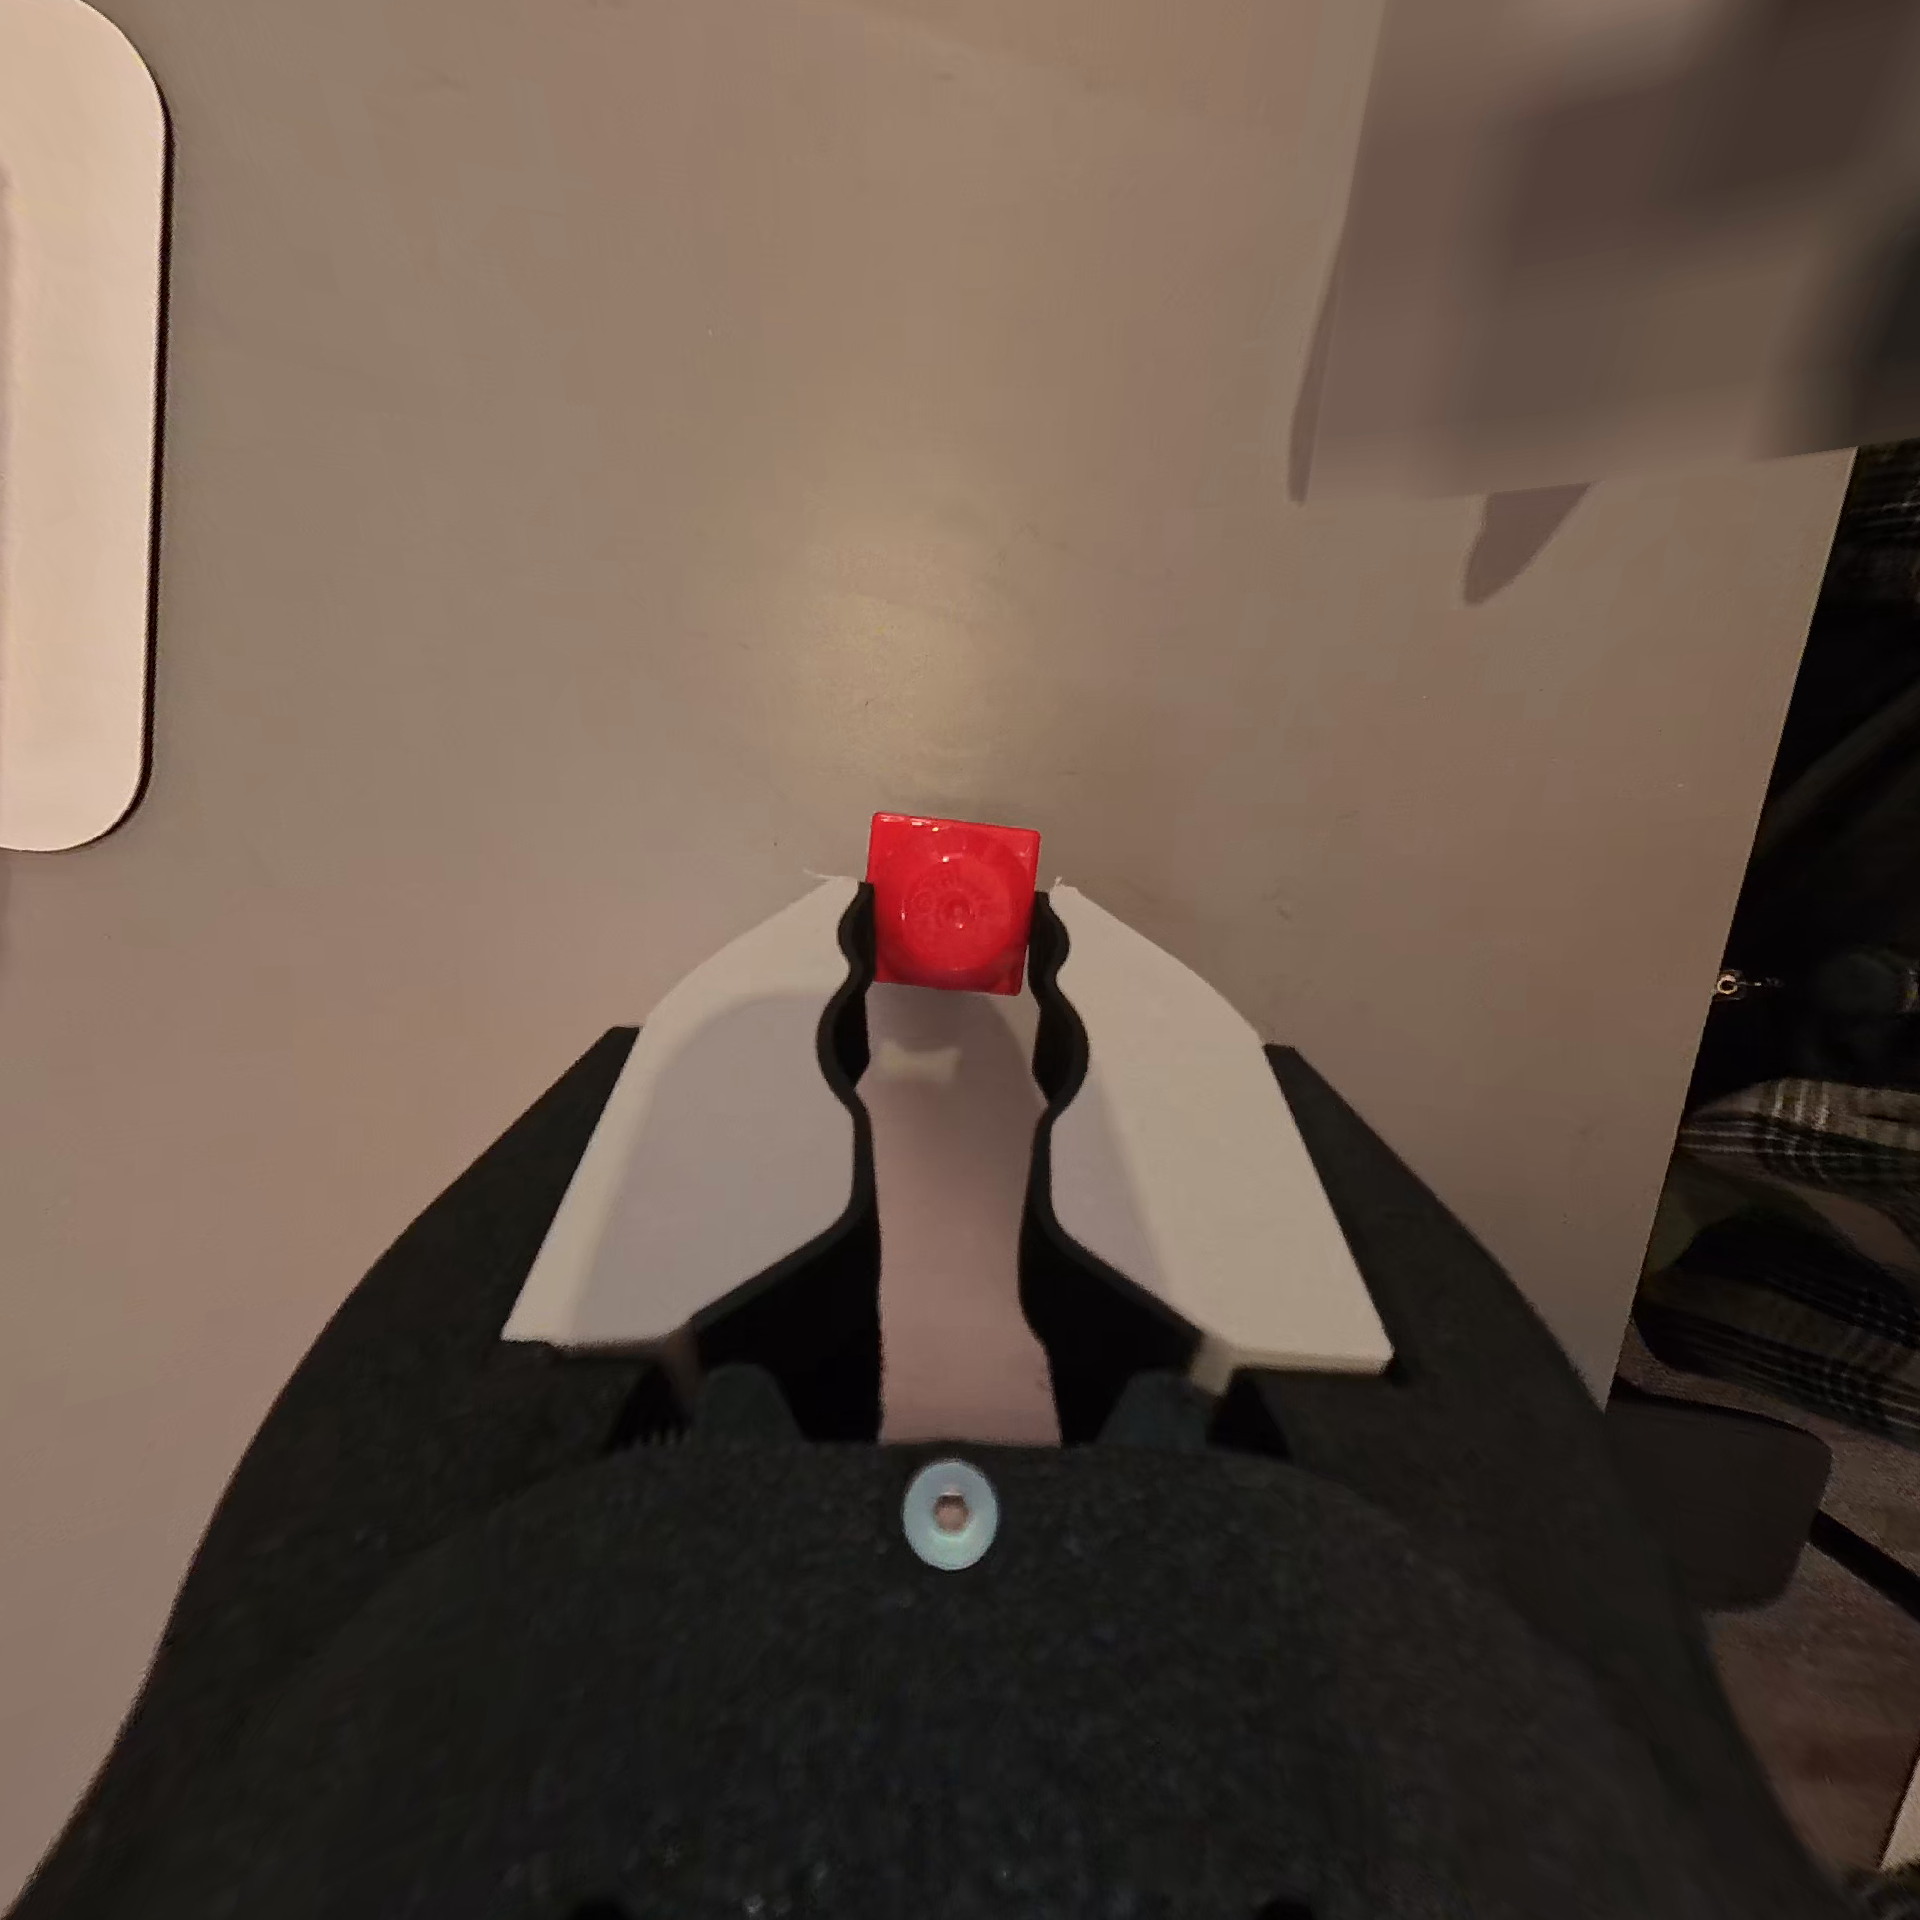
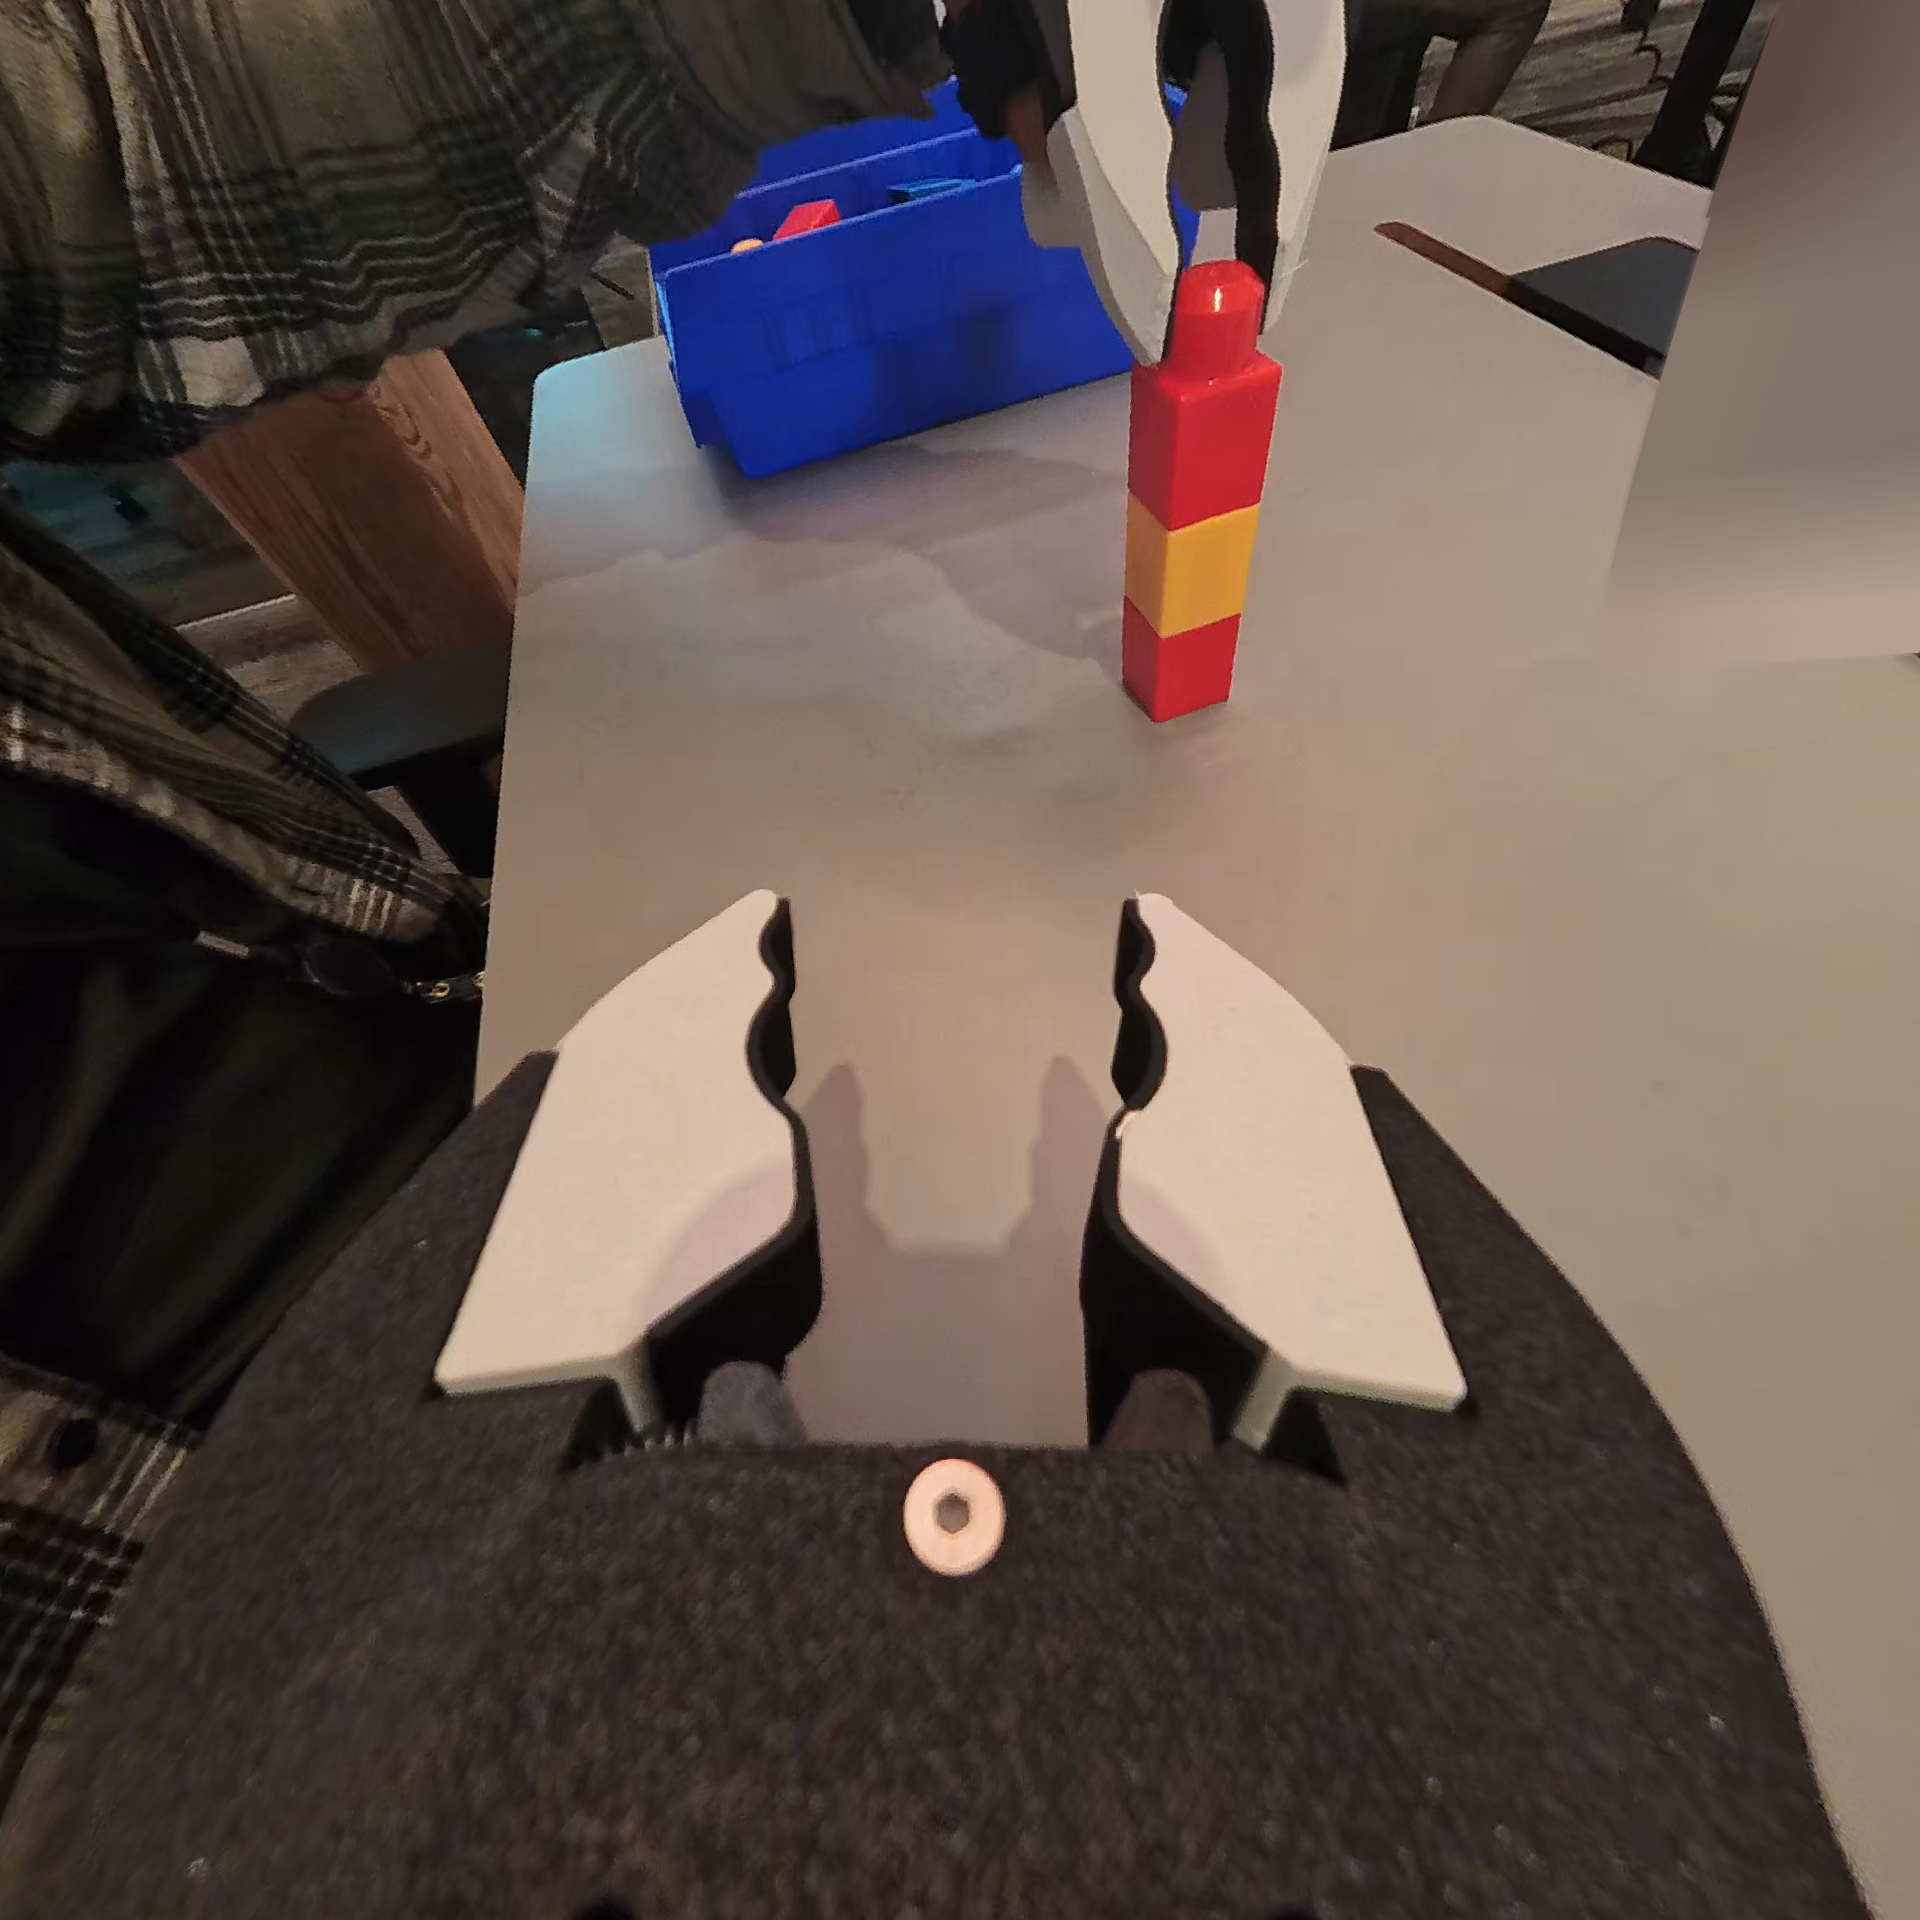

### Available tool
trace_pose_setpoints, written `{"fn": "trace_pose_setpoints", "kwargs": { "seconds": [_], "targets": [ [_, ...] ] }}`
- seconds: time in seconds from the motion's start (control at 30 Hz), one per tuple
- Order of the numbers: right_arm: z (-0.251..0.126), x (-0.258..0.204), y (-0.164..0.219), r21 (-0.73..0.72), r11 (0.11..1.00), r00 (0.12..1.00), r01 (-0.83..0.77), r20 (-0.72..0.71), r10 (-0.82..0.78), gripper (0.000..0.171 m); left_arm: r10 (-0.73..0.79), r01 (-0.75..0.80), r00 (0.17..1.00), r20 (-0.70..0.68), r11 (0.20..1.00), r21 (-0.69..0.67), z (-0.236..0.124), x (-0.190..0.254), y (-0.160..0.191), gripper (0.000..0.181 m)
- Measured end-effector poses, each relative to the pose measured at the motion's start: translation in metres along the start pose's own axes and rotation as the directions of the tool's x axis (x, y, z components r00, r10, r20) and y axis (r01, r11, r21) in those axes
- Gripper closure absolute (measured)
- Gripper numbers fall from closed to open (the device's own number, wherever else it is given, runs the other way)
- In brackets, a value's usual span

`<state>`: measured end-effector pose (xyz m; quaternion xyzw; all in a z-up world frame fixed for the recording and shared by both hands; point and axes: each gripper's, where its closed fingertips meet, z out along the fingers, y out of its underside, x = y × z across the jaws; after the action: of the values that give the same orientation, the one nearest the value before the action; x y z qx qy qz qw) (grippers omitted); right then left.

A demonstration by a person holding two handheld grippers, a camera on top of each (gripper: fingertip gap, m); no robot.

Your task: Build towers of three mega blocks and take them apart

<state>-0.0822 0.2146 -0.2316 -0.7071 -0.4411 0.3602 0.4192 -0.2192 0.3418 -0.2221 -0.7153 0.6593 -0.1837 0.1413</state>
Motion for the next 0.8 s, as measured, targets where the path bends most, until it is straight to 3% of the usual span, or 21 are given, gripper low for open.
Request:
{"fn": "trace_pose_setpoints", "kwargs": {
  "seconds": [0.23, 0.4, 0.47, 0.53, 0.8],
  "targets": [
    [-0.003, -0.001, -0.009, -0.006, 1.000, 1.000, 0.014, -0.028, -0.014, 0.104, -0.019, 0.020, 1.000, -0.022, 0.998, 0.062, 0.000, -0.002, -0.002, 0.153],
    [0.000, 0.003, -0.018, -0.009, 1.000, 0.998, 0.026, -0.058, -0.027, 0.094, -0.082, 0.083, 0.997, -0.016, 0.978, 0.192, -0.015, -0.005, -0.009, 0.113],
    [0.005, 0.007, -0.022, -0.006, 1.000, 0.997, 0.026, -0.066, -0.027, 0.089, -0.105, 0.104, 0.994, -0.010, 0.960, 0.260, -0.025, -0.001, -0.005, 0.107],
    [0.014, 0.013, -0.029, -0.007, 0.999, 0.997, 0.037, -0.061, -0.037, 0.089, -0.136, 0.122, 0.990, 0.022, 0.939, 0.323, -0.034, 0.006, 0.004, 0.096],
    [0.088, 0.044, -0.069, -0.091, 0.982, 0.986, 0.166, 0.032, -0.164, 0.089, -0.250, 0.199, 0.968, 0.018, 0.811, 0.549, -0.035, 0.066, 0.056, 0.093]
  ]
}}
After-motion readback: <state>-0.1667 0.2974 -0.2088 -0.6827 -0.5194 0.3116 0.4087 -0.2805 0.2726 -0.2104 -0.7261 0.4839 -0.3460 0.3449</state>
